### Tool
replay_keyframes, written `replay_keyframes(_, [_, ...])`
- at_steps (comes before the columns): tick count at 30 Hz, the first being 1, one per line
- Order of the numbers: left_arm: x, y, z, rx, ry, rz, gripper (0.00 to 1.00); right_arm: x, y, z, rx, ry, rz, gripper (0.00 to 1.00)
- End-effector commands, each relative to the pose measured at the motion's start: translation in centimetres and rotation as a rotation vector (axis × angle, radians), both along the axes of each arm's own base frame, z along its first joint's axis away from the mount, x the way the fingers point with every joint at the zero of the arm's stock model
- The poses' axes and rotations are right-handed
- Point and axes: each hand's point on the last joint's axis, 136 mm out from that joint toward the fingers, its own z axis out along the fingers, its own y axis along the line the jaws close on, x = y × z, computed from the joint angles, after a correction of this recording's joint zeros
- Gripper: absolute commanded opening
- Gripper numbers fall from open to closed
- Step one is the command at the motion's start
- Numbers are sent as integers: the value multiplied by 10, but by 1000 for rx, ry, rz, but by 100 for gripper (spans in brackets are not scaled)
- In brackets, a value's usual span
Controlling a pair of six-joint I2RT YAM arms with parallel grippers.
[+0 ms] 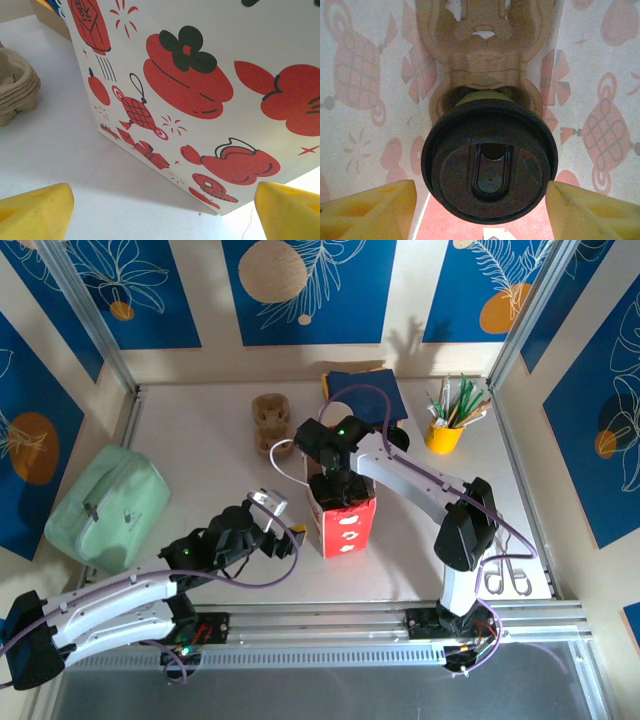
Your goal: Pack the takeout coffee
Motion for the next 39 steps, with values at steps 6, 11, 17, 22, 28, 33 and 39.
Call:
replay_keyframes(6, [0, -3, 11, -17, -20, -5, 93, -2, -2, 31, 47, -70, -11, 64])
replay_keyframes(11, [0, -3, 11, -20, -21, -4, 93, -3, -1, 36, 67, -83, -9, 61])
replay_keyframes(17, [0, -2, 10, -20, -17, -1, 93, -3, -1, 43, 86, -100, -11, 59])
replay_keyframes(22, [0, -2, 10, -22, -15, -2, 93, -4, -2, 48, 95, -110, -14, 54])
replay_keyframes(28, [-1, -1, 9, -22, -14, 2, 93, -4, -2, 53, 109, -124, -15, 52])
replay_keyframes(33, [-1, 0, 9, -21, -14, 3, 93, -5, -1, 61, 127, -133, -11, 48])
replay_keyframes(39, [-1, 0, 8, -20, -14, 4, 93, -3, -1, 73, 143, -159, -7, 47])
